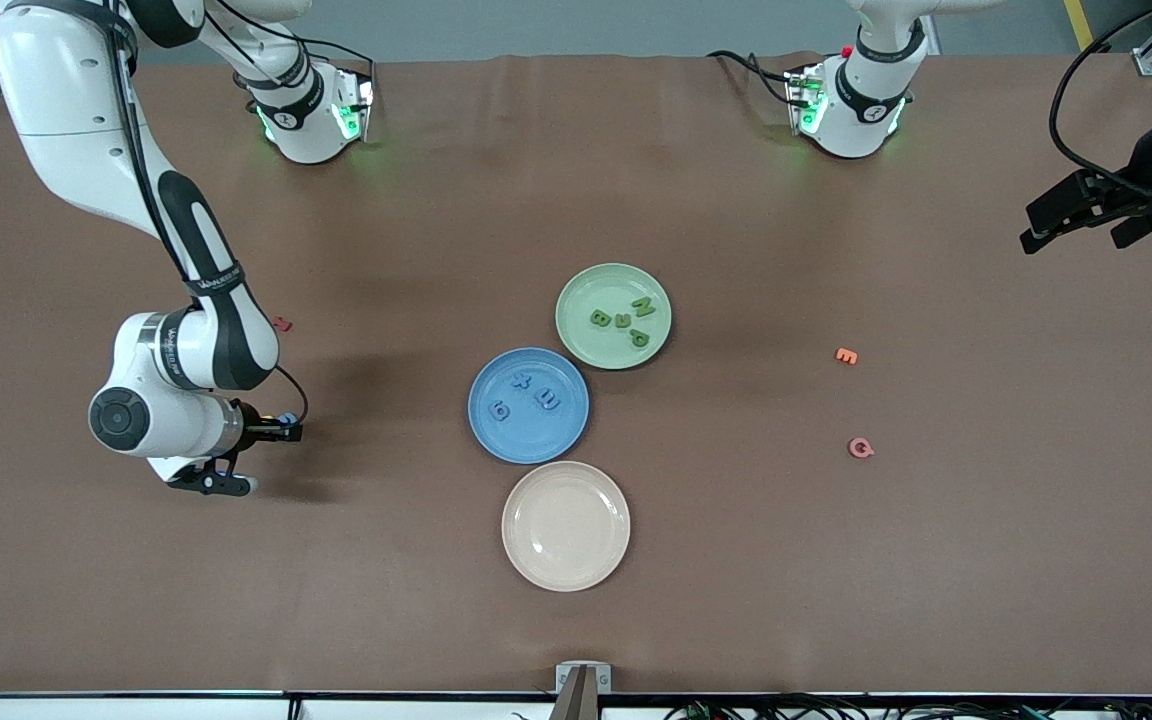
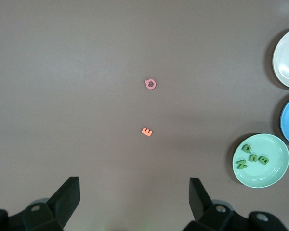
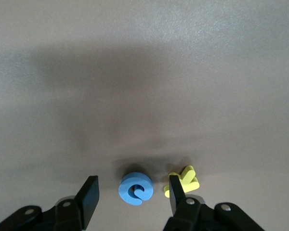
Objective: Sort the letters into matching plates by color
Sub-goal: 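Return the right gripper to the blue c and grasp it, then carry the blue c over the blue plate with the right gripper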
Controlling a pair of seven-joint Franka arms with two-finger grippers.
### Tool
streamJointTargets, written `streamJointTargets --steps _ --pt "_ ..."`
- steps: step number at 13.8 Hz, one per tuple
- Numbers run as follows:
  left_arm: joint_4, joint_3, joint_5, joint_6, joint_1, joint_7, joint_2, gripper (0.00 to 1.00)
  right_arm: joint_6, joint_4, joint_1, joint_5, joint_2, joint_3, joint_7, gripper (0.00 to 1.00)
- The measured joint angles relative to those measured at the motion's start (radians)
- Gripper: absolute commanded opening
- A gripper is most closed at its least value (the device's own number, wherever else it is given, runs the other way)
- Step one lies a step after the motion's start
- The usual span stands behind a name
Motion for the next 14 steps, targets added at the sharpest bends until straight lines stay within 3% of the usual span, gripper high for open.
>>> streamJointTargets --steps 6,14 --pt "0.000 0.000 0.000 0.002 0.001 0.000 0.000 1.00 0.001 0.000 0.000 0.000 0.017 0.007 0.000 0.67" --pt "0.000 0.000 0.000 0.002 0.001 0.000 0.000 1.00 0.002 0.001 0.000 0.001 0.028 0.011 0.000 0.41"
